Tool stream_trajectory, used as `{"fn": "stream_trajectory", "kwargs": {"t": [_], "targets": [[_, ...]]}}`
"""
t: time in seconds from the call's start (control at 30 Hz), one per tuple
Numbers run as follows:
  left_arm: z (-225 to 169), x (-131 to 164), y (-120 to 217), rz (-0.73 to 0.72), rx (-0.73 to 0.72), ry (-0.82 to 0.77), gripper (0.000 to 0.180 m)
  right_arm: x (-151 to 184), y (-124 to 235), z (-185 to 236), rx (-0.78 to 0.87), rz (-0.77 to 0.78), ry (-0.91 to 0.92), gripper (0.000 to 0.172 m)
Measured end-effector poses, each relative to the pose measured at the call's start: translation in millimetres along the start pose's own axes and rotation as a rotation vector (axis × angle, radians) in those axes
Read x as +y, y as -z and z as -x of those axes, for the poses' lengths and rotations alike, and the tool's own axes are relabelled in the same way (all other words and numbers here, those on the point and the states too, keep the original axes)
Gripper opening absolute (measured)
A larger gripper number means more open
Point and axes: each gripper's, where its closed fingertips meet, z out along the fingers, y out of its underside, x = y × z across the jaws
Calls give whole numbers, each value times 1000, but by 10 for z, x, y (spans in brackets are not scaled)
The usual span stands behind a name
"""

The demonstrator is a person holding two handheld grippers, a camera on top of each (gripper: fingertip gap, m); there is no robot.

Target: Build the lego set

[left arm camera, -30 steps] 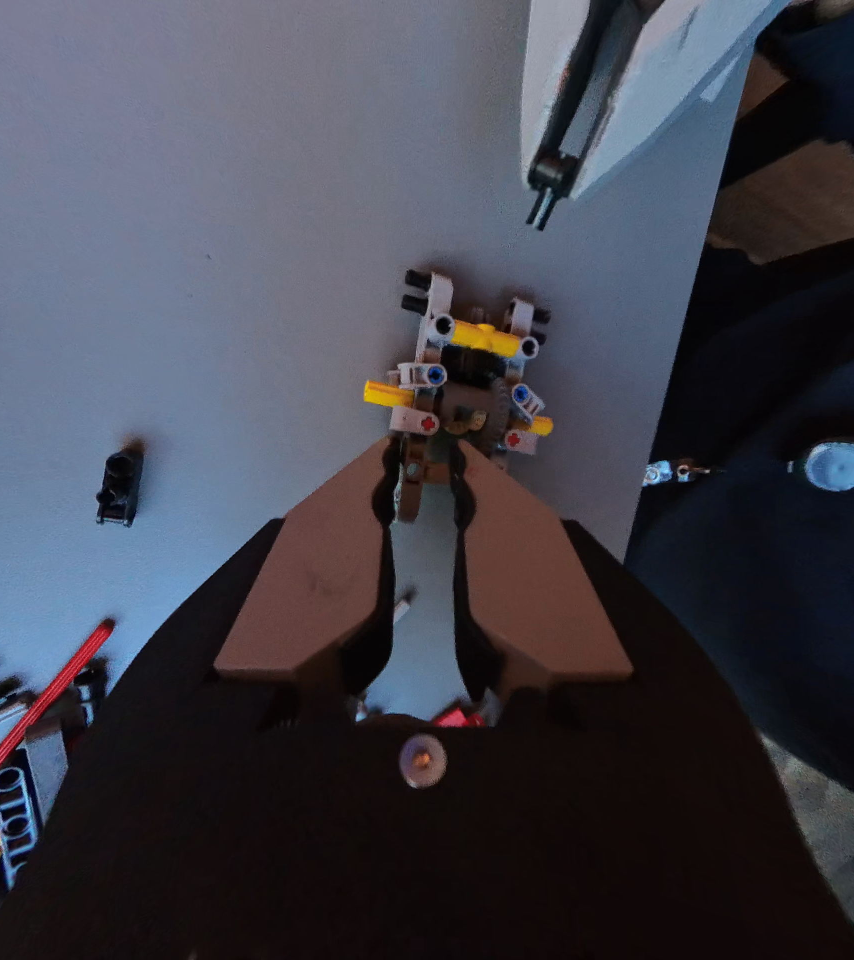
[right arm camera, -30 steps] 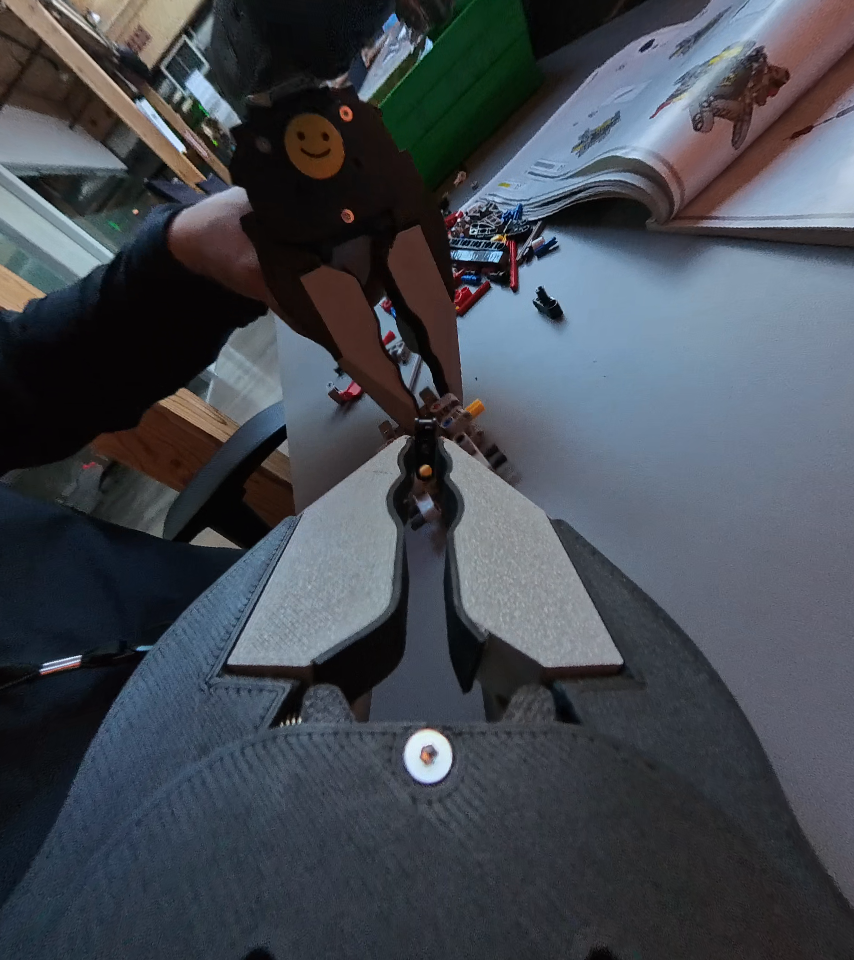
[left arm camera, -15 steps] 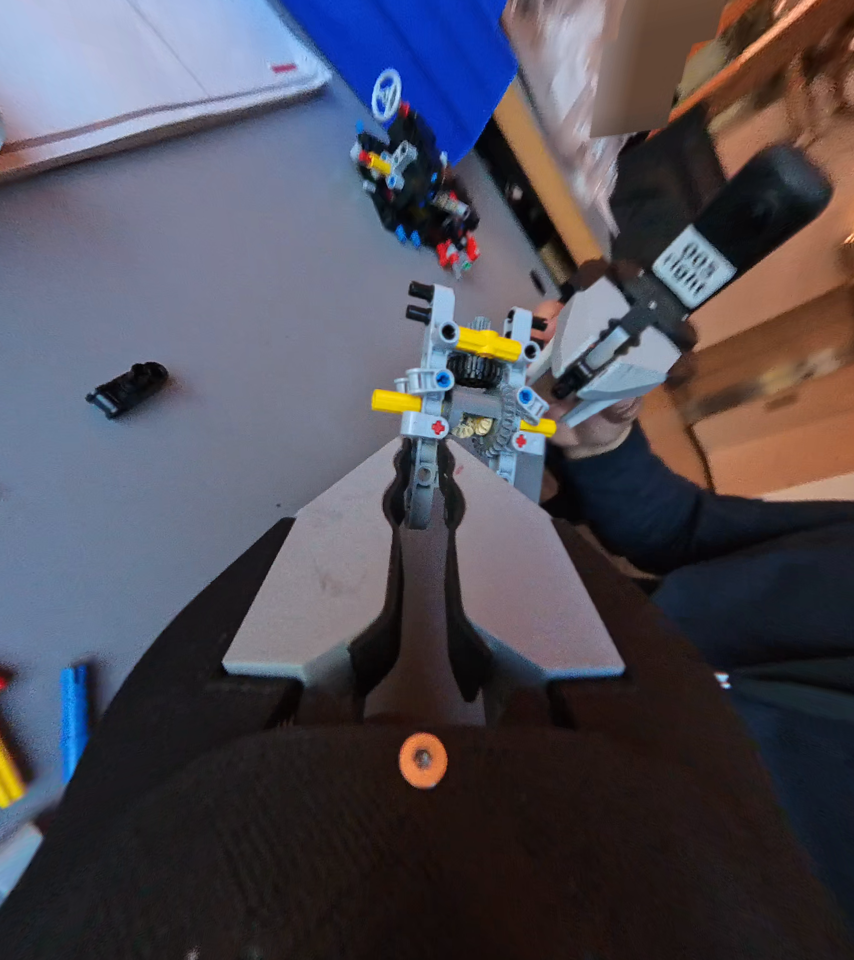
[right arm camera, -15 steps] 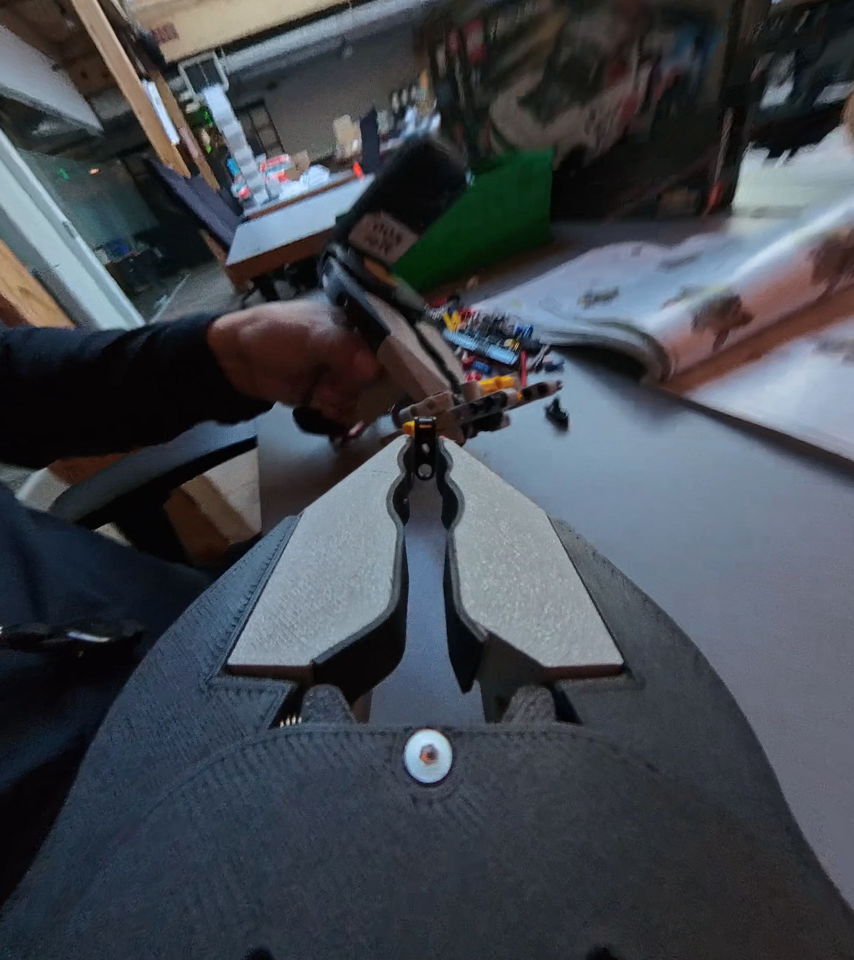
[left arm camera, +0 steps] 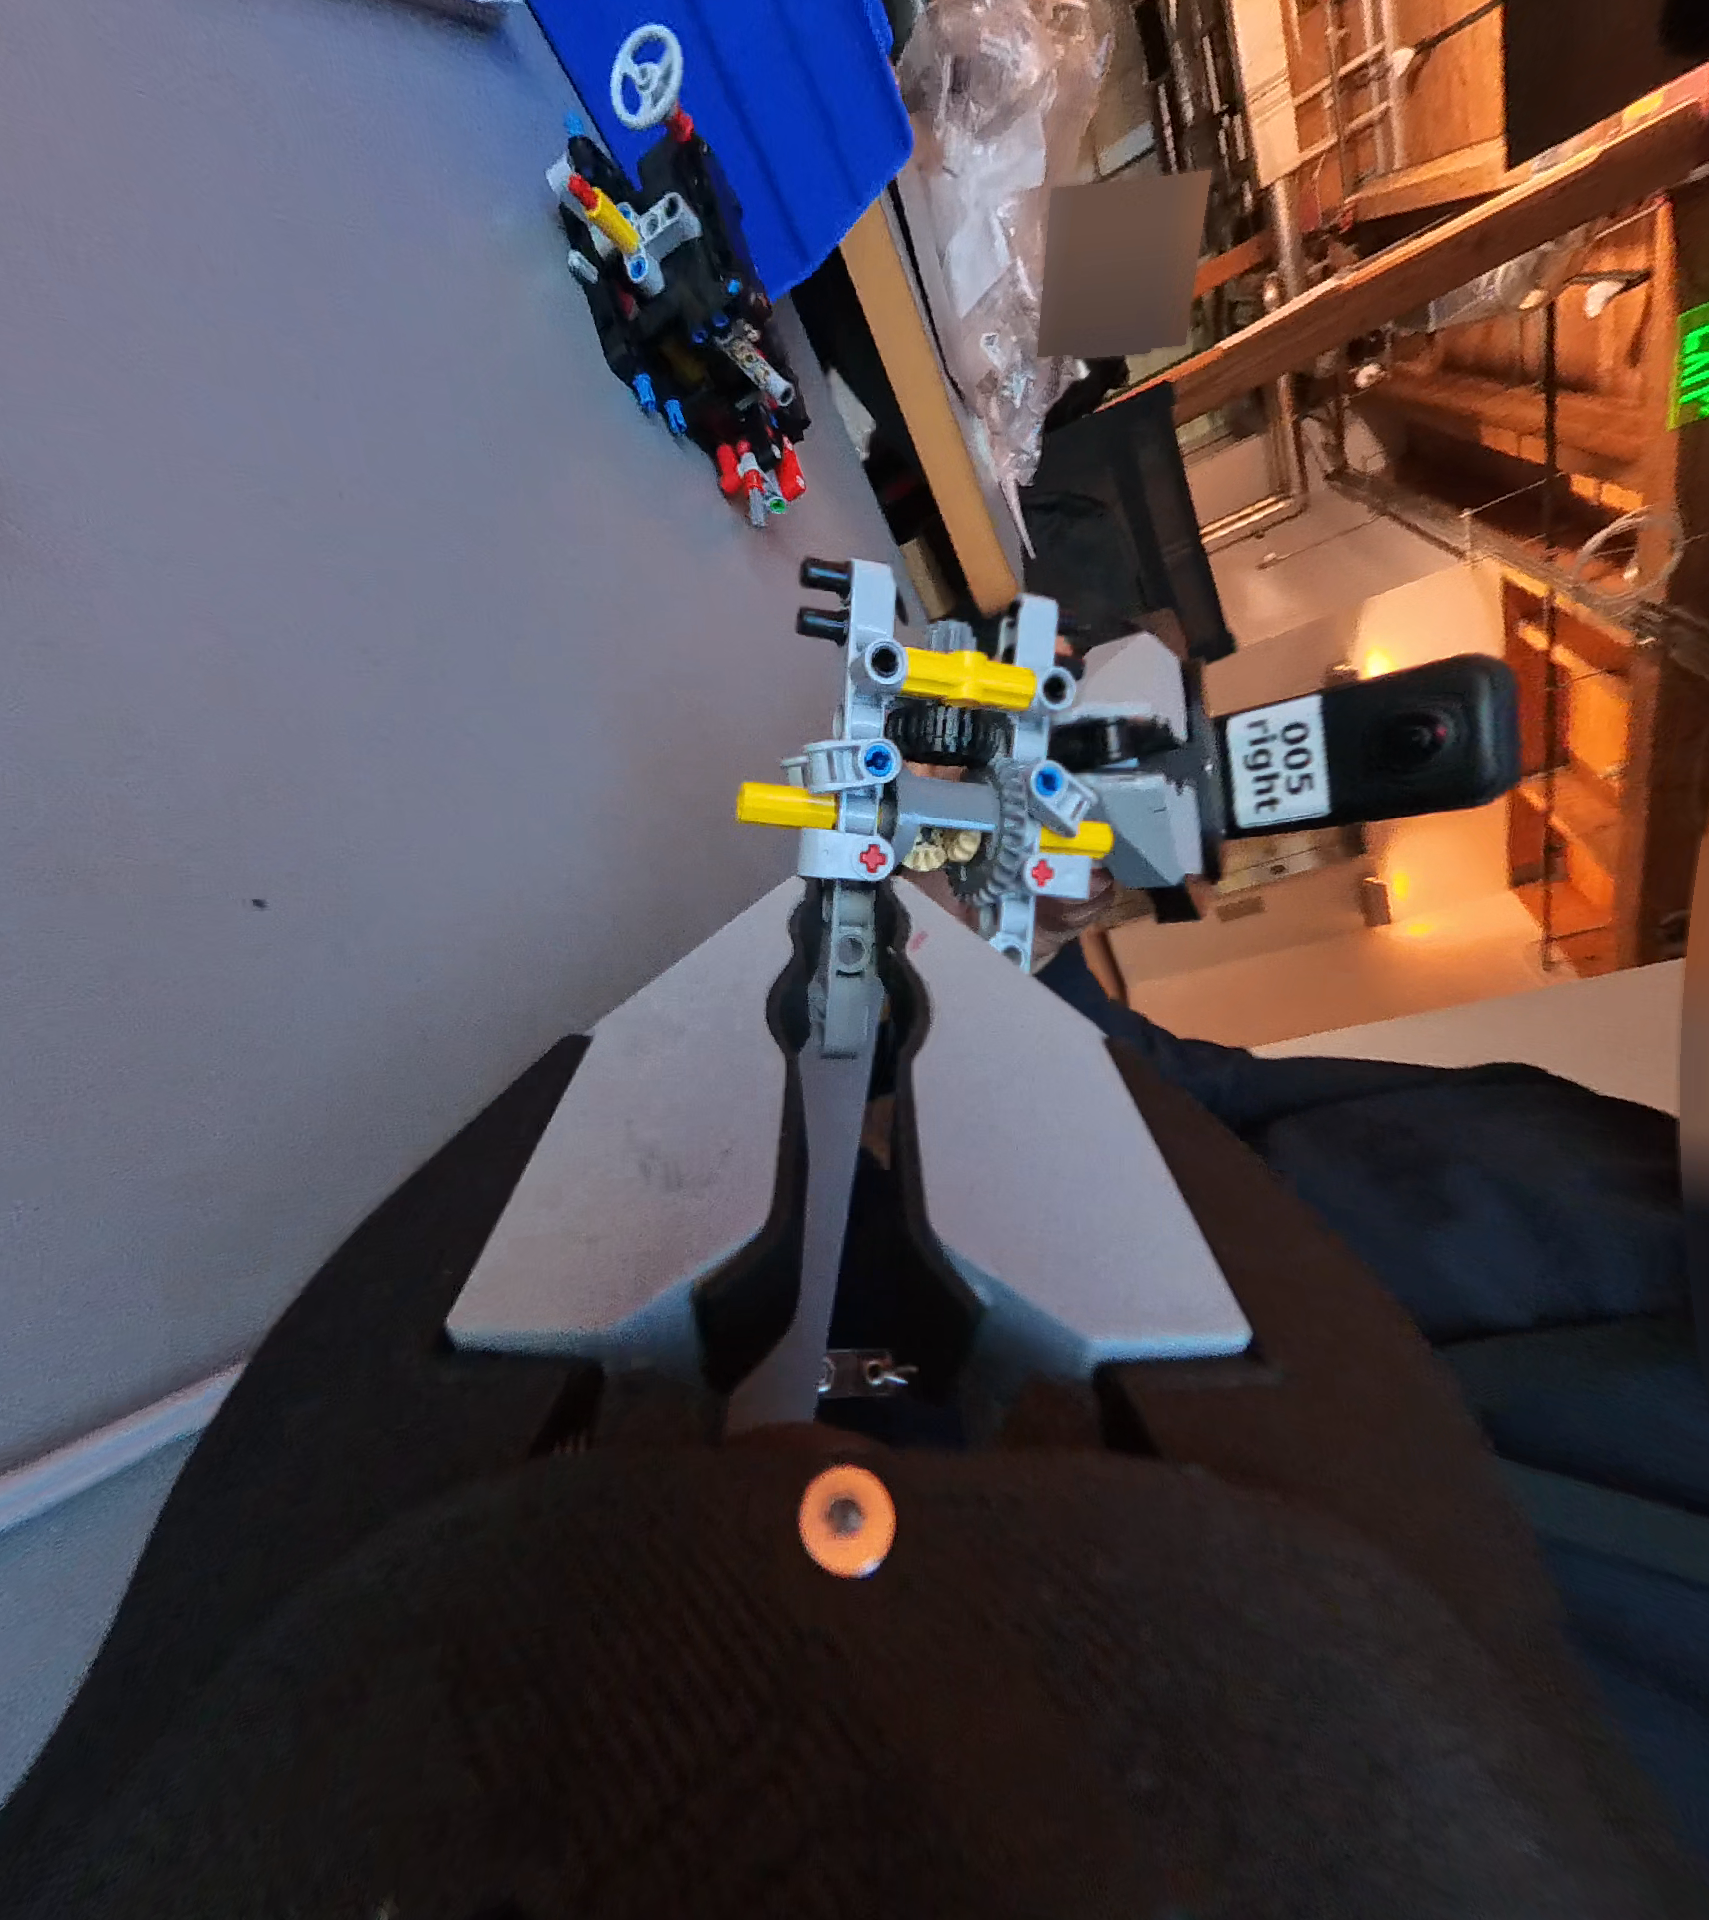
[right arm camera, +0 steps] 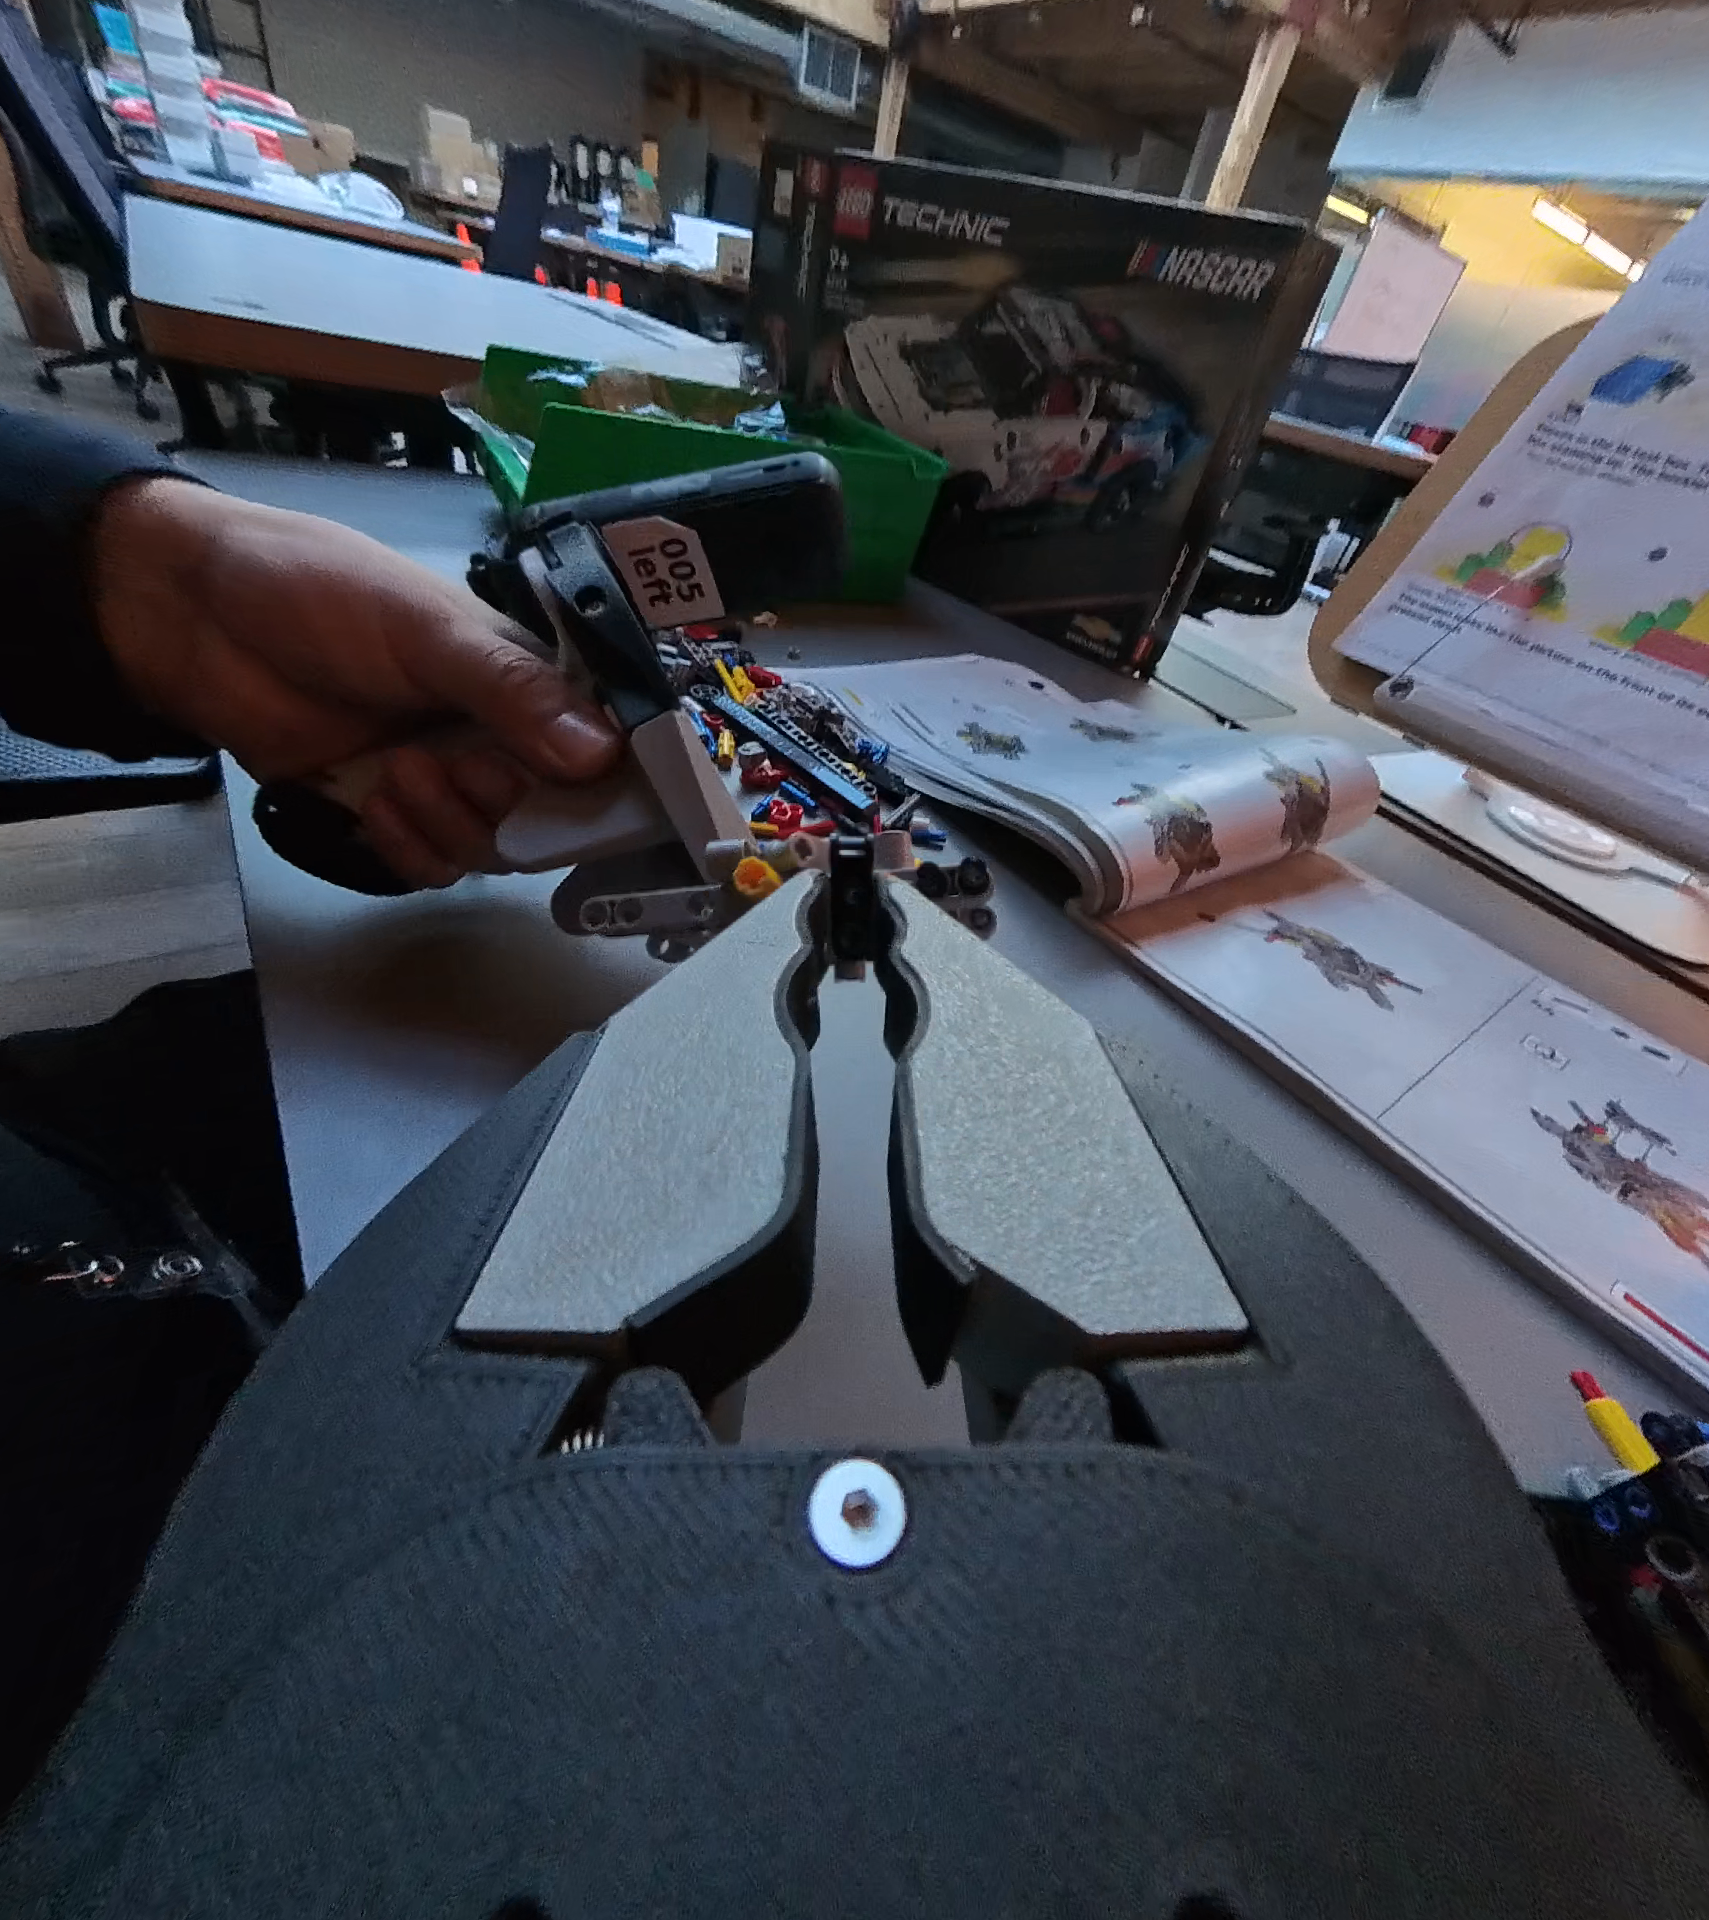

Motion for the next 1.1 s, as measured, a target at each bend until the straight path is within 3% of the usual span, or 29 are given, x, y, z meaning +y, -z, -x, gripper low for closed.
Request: {"fn": "stream_trajectory", "kwargs": {"t": [0.53, 0.9, 1.0, 1.1], "targets": [[154, 88, -34, 13, -102, -59, 7, 297, -21, 19, -45, 145, 56, 5], [489, 91, -37, 125, -467, -397, 8, 744, 8, -21, 103, 583, 280, 5], [507, 146, -67, 166, -480, -415, 10, 925, 19, -39, 91, 653, 208, 5], [488, 173, -61, 187, -452, -405, 11, 947, 17, -15, 16, 595, 69, 5]]}}
